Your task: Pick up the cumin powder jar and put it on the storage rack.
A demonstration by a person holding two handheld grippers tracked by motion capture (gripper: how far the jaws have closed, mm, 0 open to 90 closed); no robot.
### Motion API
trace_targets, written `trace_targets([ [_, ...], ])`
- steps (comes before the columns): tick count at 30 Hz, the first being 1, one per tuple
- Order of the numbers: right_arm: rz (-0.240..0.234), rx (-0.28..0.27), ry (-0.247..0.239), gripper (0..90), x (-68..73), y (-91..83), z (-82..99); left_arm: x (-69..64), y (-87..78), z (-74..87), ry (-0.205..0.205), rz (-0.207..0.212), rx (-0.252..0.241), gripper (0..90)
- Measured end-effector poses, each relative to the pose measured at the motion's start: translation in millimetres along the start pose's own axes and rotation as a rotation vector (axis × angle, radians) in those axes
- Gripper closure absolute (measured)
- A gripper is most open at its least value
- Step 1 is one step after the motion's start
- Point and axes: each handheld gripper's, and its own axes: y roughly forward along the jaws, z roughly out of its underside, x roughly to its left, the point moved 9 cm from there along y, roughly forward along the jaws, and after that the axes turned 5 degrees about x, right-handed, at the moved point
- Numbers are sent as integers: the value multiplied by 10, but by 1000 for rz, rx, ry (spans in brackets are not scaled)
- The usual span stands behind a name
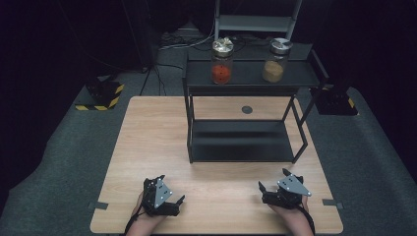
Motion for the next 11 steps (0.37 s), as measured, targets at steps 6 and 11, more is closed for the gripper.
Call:
trace_targets([
  [6, 13, 62, -25, 0, -12, -3, -15, 0, 10, -10, 1, 3, 10, 9],
  [11, 18, 69, -41, 0, 4, 0, -20, 10, 4, -4, 1, 8, 4, 9],
])
